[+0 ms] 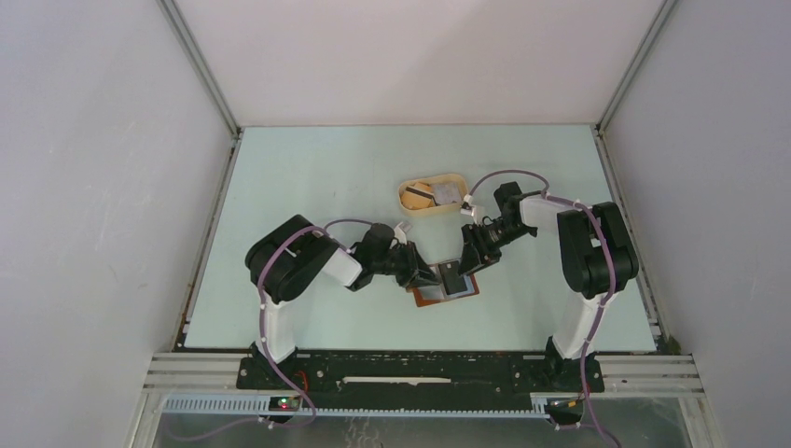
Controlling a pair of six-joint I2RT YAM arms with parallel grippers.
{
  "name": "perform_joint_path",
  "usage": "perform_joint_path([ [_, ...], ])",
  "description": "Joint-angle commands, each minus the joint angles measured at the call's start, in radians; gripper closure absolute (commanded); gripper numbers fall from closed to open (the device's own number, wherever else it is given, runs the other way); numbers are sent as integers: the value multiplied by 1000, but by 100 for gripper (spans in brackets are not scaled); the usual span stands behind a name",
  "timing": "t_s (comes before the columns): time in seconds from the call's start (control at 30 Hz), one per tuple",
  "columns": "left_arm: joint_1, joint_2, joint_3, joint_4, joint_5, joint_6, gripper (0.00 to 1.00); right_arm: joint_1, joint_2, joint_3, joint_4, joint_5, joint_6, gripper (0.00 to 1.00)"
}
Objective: Put the credit cards into the card holder
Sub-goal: Turn over the card slot in the card holder.
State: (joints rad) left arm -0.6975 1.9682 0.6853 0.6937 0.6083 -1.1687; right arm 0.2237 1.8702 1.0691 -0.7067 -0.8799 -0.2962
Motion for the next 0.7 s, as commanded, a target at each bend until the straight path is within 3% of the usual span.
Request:
perform_joint_path([
  [0.0, -16, 4, 14, -88, -28, 52, 84, -7, 11, 25, -8, -40, 8, 42],
  [0.67, -27, 19, 40, -126, -26, 65, 84, -36, 14, 31, -28, -221, 9, 46],
])
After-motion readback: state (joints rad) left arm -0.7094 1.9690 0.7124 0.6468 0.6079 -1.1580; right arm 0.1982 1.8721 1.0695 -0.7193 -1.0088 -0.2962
